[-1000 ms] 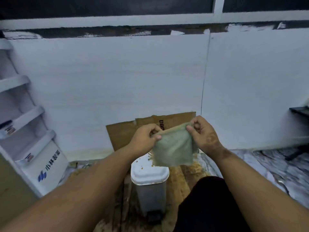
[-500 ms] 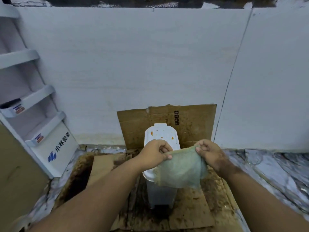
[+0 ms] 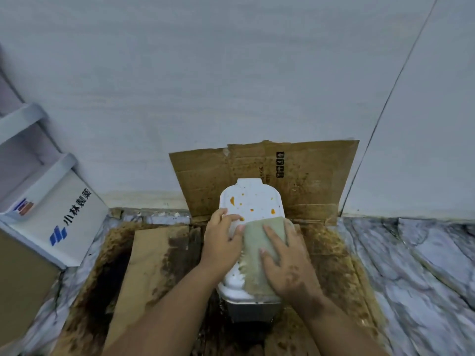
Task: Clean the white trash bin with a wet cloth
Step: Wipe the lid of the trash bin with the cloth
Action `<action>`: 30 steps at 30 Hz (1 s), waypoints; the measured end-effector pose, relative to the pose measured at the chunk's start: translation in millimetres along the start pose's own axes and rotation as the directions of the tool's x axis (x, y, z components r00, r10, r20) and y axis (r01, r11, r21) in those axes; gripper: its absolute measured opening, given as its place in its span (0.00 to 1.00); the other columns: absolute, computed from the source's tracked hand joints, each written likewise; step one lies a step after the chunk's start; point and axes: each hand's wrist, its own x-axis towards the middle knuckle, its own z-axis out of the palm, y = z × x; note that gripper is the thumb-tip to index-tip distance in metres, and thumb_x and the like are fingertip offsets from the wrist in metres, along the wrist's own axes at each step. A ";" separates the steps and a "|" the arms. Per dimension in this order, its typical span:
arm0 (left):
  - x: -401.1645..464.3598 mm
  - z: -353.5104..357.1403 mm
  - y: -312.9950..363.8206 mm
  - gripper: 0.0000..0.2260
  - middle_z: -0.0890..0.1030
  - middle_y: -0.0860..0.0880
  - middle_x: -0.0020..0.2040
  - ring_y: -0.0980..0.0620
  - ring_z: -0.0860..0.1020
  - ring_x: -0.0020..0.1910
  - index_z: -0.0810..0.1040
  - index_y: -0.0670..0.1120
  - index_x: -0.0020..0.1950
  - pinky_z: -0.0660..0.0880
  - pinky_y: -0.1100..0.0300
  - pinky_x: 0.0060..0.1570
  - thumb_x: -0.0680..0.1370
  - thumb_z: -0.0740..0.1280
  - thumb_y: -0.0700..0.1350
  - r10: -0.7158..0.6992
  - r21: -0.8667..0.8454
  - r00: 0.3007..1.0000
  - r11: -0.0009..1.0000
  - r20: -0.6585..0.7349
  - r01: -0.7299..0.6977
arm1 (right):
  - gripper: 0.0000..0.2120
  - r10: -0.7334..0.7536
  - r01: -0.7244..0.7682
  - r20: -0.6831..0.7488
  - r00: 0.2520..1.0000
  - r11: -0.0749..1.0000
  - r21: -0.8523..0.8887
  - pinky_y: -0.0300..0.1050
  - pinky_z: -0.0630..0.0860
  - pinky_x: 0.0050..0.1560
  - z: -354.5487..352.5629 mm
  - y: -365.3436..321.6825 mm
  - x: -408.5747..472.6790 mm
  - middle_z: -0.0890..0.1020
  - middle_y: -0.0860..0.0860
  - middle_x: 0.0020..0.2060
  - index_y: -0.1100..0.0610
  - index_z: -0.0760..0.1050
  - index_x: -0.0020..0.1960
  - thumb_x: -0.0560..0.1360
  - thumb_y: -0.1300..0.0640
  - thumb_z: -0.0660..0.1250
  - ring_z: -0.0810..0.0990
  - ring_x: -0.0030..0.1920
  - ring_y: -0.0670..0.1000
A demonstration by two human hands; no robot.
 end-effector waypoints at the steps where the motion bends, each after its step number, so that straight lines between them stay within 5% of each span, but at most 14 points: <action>1: -0.7 1.6 -4.8 0.14 0.66 0.50 0.76 0.49 0.63 0.76 0.79 0.51 0.66 0.64 0.48 0.74 0.82 0.64 0.53 -0.001 -0.013 1.000 1.000 0.014 0.001 | 0.31 0.003 -0.003 0.028 1.000 1.000 -0.006 0.42 0.47 0.75 -1.5 -0.1 7.4 0.46 0.52 0.81 0.40 0.57 0.79 0.77 0.36 0.54 0.46 0.80 0.53; 5: 1.6 6.7 -13.5 0.17 0.60 0.48 0.81 0.46 0.56 0.80 0.74 0.55 0.72 0.58 0.47 0.76 0.83 0.64 0.48 0.015 0.065 0.998 0.998 0.066 -0.019 | 0.29 0.019 -0.029 0.131 0.991 0.997 0.074 0.49 0.43 0.80 -2.9 10.4 49.8 0.43 0.53 0.81 0.38 0.54 0.79 0.80 0.41 0.59 0.42 0.80 0.53; 10: 3.7 7.5 -13.5 0.19 0.62 0.52 0.79 0.51 0.56 0.79 0.71 0.58 0.72 0.57 0.50 0.75 0.82 0.64 0.55 0.023 0.084 0.998 0.996 0.061 -0.029 | 0.29 0.009 -0.003 0.137 0.991 0.999 -0.041 0.56 0.47 0.79 4.0 2.4 147.2 0.50 0.59 0.80 0.44 0.54 0.80 0.81 0.43 0.58 0.47 0.79 0.64; 15: 5.9 9.3 -13.6 0.20 0.60 0.52 0.80 0.52 0.54 0.79 0.68 0.61 0.73 0.57 0.50 0.76 0.81 0.64 0.58 0.011 0.116 0.998 0.993 0.069 -0.019 | 0.28 0.043 -0.014 0.215 0.976 0.991 -0.134 0.53 0.61 0.73 0.3 -9.2 204.6 0.64 0.56 0.76 0.39 0.54 0.79 0.81 0.38 0.52 0.67 0.72 0.61; 18: 2.9 9.4 -12.9 0.21 0.60 0.52 0.81 0.52 0.54 0.79 0.68 0.61 0.73 0.57 0.50 0.75 0.81 0.64 0.59 0.018 0.123 0.998 0.992 0.067 -0.027 | 0.28 0.010 -0.006 0.146 0.989 1.000 -0.030 0.48 0.60 0.73 -3.2 -4.6 189.3 0.67 0.55 0.74 0.42 0.58 0.79 0.81 0.39 0.57 0.67 0.72 0.58; 21: 0.5 7.8 -12.6 0.21 0.59 0.52 0.81 0.52 0.53 0.80 0.68 0.60 0.74 0.57 0.51 0.75 0.81 0.64 0.58 0.018 0.101 0.997 0.995 0.078 -0.025 | 0.27 -0.050 0.031 0.116 0.992 0.987 0.161 0.43 0.49 0.76 -2.3 8.5 154.0 0.55 0.51 0.80 0.45 0.63 0.78 0.80 0.45 0.63 0.53 0.79 0.51; 23: -1.1 6.8 -12.5 0.21 0.58 0.52 0.81 0.52 0.53 0.80 0.69 0.60 0.74 0.56 0.51 0.76 0.81 0.65 0.58 0.009 0.069 0.997 0.998 0.079 -0.014 | 0.27 -0.045 0.015 0.108 0.993 0.965 0.263 0.42 0.53 0.75 -0.6 19.6 120.5 0.49 0.45 0.81 0.40 0.63 0.77 0.79 0.44 0.65 0.52 0.79 0.47; 26: -2.8 6.0 -12.1 0.21 0.58 0.51 0.82 0.51 0.54 0.81 0.70 0.60 0.73 0.57 0.50 0.76 0.81 0.67 0.57 -0.015 0.037 0.997 0.999 0.076 0.012 | 0.25 -0.024 -0.015 0.097 0.995 0.923 0.385 0.43 0.61 0.72 -0.5 28.7 61.5 0.51 0.35 0.78 0.29 0.61 0.73 0.79 0.40 0.64 0.57 0.75 0.41; 30: -5.3 4.4 -12.9 0.21 0.58 0.50 0.82 0.49 0.54 0.81 0.71 0.59 0.73 0.57 0.49 0.76 0.81 0.67 0.57 -0.022 0.028 0.997 0.999 0.073 0.020 | 0.23 -0.046 0.041 0.006 0.999 0.934 0.356 0.46 0.55 0.78 4.6 32.7 -5.1 0.56 0.35 0.78 0.30 0.62 0.73 0.79 0.40 0.61 0.53 0.76 0.35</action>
